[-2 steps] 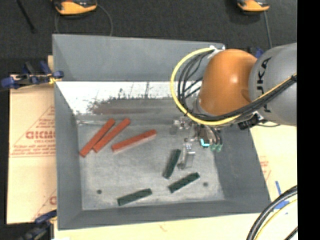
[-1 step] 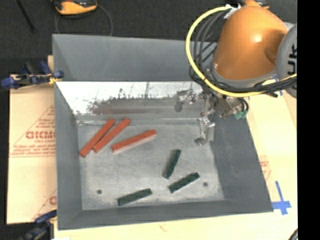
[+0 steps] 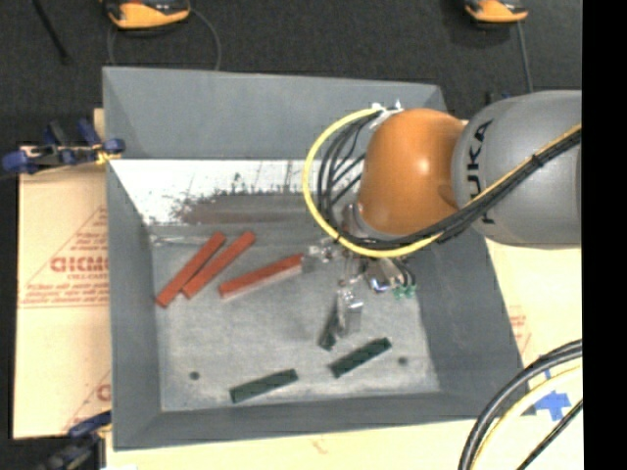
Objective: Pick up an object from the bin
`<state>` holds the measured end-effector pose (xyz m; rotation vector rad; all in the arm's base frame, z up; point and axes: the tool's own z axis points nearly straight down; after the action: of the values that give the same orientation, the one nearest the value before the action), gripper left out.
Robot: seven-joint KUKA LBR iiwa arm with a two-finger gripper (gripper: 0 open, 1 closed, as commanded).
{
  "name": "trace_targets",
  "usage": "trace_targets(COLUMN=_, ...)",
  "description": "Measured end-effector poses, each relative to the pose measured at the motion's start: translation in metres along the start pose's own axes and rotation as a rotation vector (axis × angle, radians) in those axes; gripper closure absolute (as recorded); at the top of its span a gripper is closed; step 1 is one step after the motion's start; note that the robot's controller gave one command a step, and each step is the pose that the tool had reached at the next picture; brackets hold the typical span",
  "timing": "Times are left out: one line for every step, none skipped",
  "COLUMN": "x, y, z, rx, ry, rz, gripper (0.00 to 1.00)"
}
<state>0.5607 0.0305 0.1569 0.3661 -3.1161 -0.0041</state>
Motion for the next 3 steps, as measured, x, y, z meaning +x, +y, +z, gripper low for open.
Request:
trace_targets(x=0.029, y=-0.026, z=0.089, rx=0.004, ry=-0.001, rz=-0.164, gripper=0.00)
trace_targets(x=0.026, y=-0.025, z=0.083, rx=0.005, ry=-0.008, rz=-0.165, gripper=1.00)
trace_targets(x=-0.034, y=-0.034, z=0.082, rx=0.007, ry=-0.009, rz=-0.403, gripper=1.00)
